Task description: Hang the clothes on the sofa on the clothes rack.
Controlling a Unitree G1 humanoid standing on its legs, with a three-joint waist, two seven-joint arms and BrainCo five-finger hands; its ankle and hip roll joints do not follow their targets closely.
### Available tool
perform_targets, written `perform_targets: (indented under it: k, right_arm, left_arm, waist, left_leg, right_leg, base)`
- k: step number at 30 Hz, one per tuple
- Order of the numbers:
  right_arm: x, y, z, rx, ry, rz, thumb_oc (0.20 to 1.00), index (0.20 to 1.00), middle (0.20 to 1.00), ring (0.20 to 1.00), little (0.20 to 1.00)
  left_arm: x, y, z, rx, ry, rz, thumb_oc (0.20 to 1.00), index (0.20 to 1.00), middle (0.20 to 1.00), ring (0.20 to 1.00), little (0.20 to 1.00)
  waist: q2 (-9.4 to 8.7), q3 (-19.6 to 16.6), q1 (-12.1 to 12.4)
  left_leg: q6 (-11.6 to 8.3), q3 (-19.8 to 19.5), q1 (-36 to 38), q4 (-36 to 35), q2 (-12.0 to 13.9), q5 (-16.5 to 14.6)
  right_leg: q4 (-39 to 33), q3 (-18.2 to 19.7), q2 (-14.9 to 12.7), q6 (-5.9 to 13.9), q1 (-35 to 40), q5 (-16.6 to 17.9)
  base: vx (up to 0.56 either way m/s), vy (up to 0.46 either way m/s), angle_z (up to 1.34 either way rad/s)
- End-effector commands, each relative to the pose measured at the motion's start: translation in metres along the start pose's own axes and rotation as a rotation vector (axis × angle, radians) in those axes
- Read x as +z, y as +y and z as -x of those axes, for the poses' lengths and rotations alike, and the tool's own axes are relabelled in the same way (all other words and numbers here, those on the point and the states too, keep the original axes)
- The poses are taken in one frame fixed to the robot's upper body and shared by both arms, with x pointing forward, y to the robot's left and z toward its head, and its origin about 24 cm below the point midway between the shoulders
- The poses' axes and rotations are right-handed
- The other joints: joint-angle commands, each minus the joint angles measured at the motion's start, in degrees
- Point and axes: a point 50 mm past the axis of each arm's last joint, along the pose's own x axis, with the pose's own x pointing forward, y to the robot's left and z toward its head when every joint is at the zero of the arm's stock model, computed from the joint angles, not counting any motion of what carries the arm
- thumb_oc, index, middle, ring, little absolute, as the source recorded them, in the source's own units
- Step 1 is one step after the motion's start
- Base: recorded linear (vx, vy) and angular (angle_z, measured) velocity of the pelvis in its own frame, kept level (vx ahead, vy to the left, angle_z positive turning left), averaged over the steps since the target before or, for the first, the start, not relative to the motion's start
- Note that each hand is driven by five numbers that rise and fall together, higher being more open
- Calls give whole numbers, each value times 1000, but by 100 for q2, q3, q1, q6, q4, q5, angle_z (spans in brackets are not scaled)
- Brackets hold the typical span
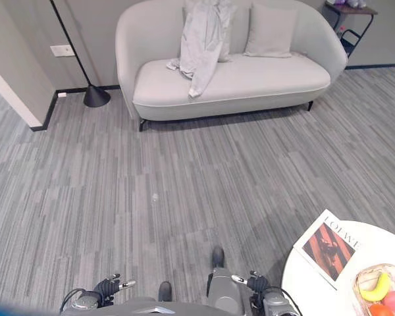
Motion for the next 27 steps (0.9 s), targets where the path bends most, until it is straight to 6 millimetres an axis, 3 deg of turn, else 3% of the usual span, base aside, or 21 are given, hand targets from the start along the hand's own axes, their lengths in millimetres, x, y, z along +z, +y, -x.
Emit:
perform_targets:
  k: [1, 2, 3, 4, 5, 7, 9, 11, 13, 15, 18, 19, 20, 21, 22, 25, 27]
  right_arm:
    - [0, -7, 1, -23, -7, 23, 1000, 1000, 1000, 1000, 1000]
    - [-3, -8, 2, -26, -3, 23, 1000, 1000, 1000, 1000, 1000]
    - [-5, -10, 2, -31, -1, 27, 1000, 1000, 1000, 1000, 1000]
    - [-5, -11, 3, -32, -1, 28, 1000, 1000, 1000, 1000, 1000]
    - [-5, -13, 3, -39, -4, 24, 1000, 1000, 1000, 1000, 1000]
    - [-5, -18, 3, -54, -9, 12, 1000, 1000, 1000, 1000, 1000]
    - [-5, -21, 4, -62, -14, -6, 1000, 1000, 1000, 1000, 1000]
    - [-4, -23, 4, -69, -22, -18, 1000, 1000, 1000, 1000, 1000]
    - [-2, -27, 5, -83, -35, -30, 1000, 1000, 1000, 1000, 1000]
    - [6, -28, 4, -89, -53, -18, 1000, 1000, 1000, 1000, 1000]
    - [15, -29, 2, -85, -74, -1, 1000, 1000, 1000, 1000, 1000]
    - [16, -29, 2, -83, -77, 6, 1000, 1000, 1000, 1000, 1000]
    - [19, -26, 2, -73, -82, 25, 1000, 1000, 1000, 1000, 1000]
    - [19, -26, 2, -72, -83, 25, 1000, 1000, 1000, 1000, 1000]
    - [19, -25, 1, -66, -82, 38, 1000, 1000, 1000, 1000, 1000]
    - [16, -21, 1, -56, -68, 73, 1000, 1000, 1000, 1000, 1000]
    - [12, -18, 1, -48, -51, 90, 1000, 1000, 1000, 1000, 1000]
  left_arm:
    - [36, -3, -3, -8, -152, -2, 1000, 1000, 1000, 1000, 1000]
    - [34, -5, -3, -8, -156, 12, 1000, 1000, 1000, 1000, 1000]
    - [33, -8, -2, -17, -159, 17, 1000, 1000, 1000, 1000, 1000]
    - [33, -8, -2, -17, -158, 17, 1000, 1000, 1000, 1000, 1000]
    - [32, -9, -2, -20, -155, 28, 1000, 1000, 1000, 1000, 1000]
    - [28, -11, -2, -23, -138, 21, 1000, 1000, 1000, 1000, 1000]
    - [22, -10, -2, -21, -114, 11, 1000, 1000, 1000, 1000, 1000]
    - [18, -7, -2, -15, -96, 7, 1000, 1000, 1000, 1000, 1000]
    - [19, -3, -1, 0, -99, 27, 1000, 1000, 1000, 1000, 1000]
    - [18, 3, -1, 17, -91, 34, 1000, 1000, 1000, 1000, 1000]
    - [10, 1, 0, 14, -70, 49, 1000, 1000, 1000, 1000, 1000]
    - [4, 0, 1, 14, -53, 56, 1000, 1000, 1000, 1000, 1000]
    - [-2, -2, 2, 12, -30, 61, 1000, 1000, 1000, 1000, 1000]
    - [-2, -2, 2, 13, -30, 61, 1000, 1000, 1000, 1000, 1000]
    - [-6, -3, 2, 8, -14, 55, 1000, 1000, 1000, 1000, 1000]
    - [-15, -5, 4, 3, 13, 45, 1000, 1000, 1000, 1000, 1000]
    - [-22, -4, 5, 9, 48, 30, 1000, 1000, 1000, 1000, 1000]
  waist:
    - [71, -94, -169]
    - [76, -166, -180]
    - [165, -278, -224]
    - [180, -281, -224]
    - [266, -336, -248]
    - [433, -425, -251]
    - [489, -518, -306]
    - [542, -503, -332]
    - [417, -381, -300]
    - [225, -206, -183]
    - [46, -54, 86]
    - [6, -4, 213]
    - [6, 31, 364]
    - [-8, 22, 359]
    - [12, 30, 463]
    - [169, -1, 796]
    - [136, -15, 907]
  left_leg:
    - [-299, -707, 1342, 31, 181, -1213]
    - [-305, -768, 1351, 31, 257, -1212]
    - [-419, -758, 1337, 62, 550, -1062]
    - [-423, -755, 1344, 52, 567, -1063]
    - [-544, -765, 1282, 203, 728, -861]
    - [-759, -852, 1163, 553, 977, -276]
    - [-916, -930, 1042, 895, 1096, 220]
    - [-1142, -887, 809, 1719, 1159, 851]
    - [-1172, -804, 163, 2945, 1065, 1442]
    - [-871, -443, -334, 3810, 1141, 1446]
    - [-602, -54, -1195, 4116, 1067, 844]
    - [-594, 53, -1573, 3857, 993, 649]
    - [-636, 205, -1849, 3012, 908, 578]
    - [-633, 208, -1847, 2978, 892, 604]
    - [-641, 235, -1978, 2316, 799, 590]
    - [-770, -78, -2179, 356, 501, 1226]
    - [-903, -81, -2563, 32, 461, 1359]
  right_leg:
    - [97, -384, 122, 162, -201, 995]
    - [97, -413, 153, 89, -129, 1164]
    - [97, -362, 315, -23, -24, 1147]
    - [97, -370, 329, -26, -21, 1143]
    - [97, -321, 431, -74, 15, 1142]
    - [159, -256, 627, -217, 117, 1031]
    - [201, -225, 727, -359, 262, 845]
    - [248, -190, 891, -563, 548, 597]
    - [284, -130, 902, -782, 882, 339]
    - [263, -21, 890, -949, 1234, 160]
    - [195, 107, 841, -974, 1721, -95]
    - [146, 141, 829, -951, 1923, -194]
    - [105, 231, 821, -903, 2163, -346]
    - [105, 228, 807, -901, 2151, -344]
    - [97, 260, 849, -865, 2340, -475]
    - [97, 470, 1019, -829, 2872, -850]
    - [97, 633, 1025, -814, 3175, -1033]
  base:
    - [411, -203, 35]
    - [552, -319, 49]
    - [434, -251, 62]
    - [424, -256, 78]
    - [274, -155, 77]
    - [406, -220, 29]
    - [412, -178, -7]
    - [409, -189, 5]
    - [352, -243, 2]
    - [307, -257, -3]
    - [330, -138, -22]
    - [482, 35, -20]
    - [382, 60, -14]
    - [394, 110, -7]
    - [356, 95, -46]
    - [562, 133, -53]
    - [512, 131, -41]
